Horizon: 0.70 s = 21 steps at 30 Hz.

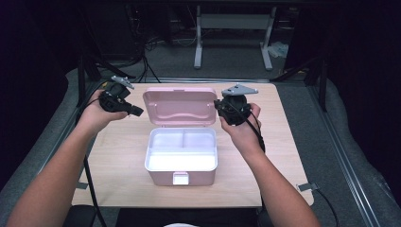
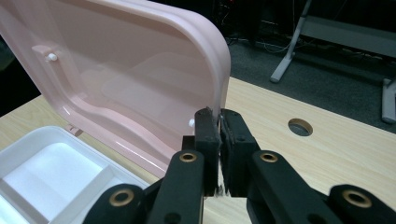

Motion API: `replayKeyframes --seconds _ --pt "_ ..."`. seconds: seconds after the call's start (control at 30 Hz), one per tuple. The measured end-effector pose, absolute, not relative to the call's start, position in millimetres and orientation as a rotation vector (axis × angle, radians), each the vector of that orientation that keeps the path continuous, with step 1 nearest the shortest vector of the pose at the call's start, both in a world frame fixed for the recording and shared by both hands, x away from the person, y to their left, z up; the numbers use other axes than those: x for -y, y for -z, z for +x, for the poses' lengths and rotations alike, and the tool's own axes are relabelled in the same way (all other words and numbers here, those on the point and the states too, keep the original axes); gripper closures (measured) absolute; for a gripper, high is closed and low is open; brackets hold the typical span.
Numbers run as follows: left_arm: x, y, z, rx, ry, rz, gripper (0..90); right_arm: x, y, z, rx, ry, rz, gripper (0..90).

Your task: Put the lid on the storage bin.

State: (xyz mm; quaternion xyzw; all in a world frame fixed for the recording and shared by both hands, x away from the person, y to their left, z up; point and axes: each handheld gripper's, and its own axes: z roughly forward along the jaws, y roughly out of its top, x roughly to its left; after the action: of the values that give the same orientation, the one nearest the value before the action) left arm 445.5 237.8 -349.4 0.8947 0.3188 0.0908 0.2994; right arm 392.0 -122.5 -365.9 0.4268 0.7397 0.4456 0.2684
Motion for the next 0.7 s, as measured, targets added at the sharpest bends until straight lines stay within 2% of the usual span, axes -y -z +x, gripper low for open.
replayKeyframes --seconds 0.2,0.37,0.7 --pt "-236 337 458 -0.856 -0.254 2.305 90.0 123 366 389 -1.995 -1.203 1.148 86.4" --pt "-227 325 457 -0.828 -0.301 2.312 89.9 124 367 387 -1.995 -1.212 1.143 86.4" --pt "-225 313 459 -0.817 -0.297 2.281 90.0 126 368 381 -1.999 -1.22 1.134 86.1"
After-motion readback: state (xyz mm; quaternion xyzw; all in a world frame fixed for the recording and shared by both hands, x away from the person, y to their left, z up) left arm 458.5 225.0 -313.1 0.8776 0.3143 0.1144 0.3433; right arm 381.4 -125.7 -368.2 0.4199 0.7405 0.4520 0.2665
